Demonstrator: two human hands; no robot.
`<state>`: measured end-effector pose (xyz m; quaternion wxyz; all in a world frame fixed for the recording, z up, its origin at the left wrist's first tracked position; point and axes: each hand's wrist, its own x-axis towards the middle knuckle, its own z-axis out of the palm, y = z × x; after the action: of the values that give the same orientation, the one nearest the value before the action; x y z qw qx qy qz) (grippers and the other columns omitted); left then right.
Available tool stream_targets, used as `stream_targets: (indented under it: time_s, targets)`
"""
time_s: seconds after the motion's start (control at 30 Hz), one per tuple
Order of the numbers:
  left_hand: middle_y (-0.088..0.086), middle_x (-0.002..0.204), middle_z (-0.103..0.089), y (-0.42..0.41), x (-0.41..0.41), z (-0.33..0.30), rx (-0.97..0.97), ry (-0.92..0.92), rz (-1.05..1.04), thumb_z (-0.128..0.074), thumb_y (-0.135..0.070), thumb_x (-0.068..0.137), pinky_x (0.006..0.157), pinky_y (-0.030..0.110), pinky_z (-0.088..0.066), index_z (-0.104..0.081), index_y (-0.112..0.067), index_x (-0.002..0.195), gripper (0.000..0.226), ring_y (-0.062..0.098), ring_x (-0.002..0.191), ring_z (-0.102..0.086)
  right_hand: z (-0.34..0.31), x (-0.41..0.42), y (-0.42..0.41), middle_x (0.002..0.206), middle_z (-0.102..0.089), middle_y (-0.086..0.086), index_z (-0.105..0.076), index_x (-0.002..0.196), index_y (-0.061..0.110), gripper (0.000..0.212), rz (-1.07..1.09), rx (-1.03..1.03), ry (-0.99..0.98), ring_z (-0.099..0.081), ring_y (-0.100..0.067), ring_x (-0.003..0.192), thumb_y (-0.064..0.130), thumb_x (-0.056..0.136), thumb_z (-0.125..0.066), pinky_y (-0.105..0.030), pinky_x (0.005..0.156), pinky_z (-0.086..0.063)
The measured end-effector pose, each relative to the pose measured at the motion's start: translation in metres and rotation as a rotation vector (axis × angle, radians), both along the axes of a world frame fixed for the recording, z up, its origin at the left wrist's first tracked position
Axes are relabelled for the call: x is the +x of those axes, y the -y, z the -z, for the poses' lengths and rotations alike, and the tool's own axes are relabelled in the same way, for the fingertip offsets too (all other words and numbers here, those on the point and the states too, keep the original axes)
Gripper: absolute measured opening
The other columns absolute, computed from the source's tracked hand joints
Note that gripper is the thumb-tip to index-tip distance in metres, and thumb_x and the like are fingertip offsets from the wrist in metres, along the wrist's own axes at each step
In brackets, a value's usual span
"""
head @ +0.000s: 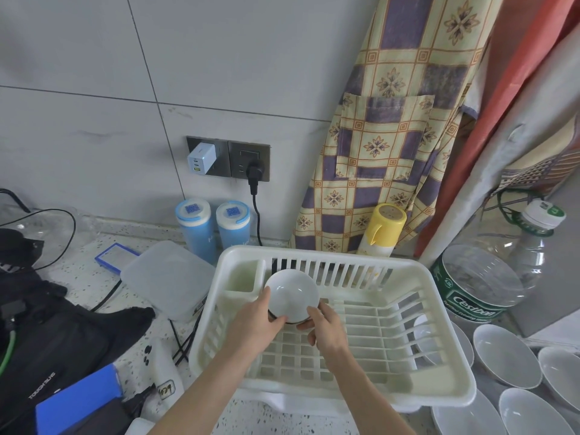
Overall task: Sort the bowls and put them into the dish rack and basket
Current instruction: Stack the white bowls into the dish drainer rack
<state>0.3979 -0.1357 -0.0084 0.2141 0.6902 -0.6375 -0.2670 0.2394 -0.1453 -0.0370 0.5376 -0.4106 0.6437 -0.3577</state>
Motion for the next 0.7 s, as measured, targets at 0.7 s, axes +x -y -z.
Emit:
stream_targets:
  time_s: [0.7]
  targets:
    - [-0.001,0.073,-0.075,-0.102,-0.057,-0.048,-0.043,-0.575,0.062,-0.055,-0.028,0.099,0.041,0.022,-0.032,-0.061,-0.028,0.104,0.007,0.008,0.04,-0.038,-0.078,-0.077,-0.13,0.079,-0.075,-0.009,-0.068,0.105,0.017,0.02,0.138,-0.162,0.232,-0.036,-0.011,0.04,0.019,0.098,-0.05,-0.019,0.039,-0.028]
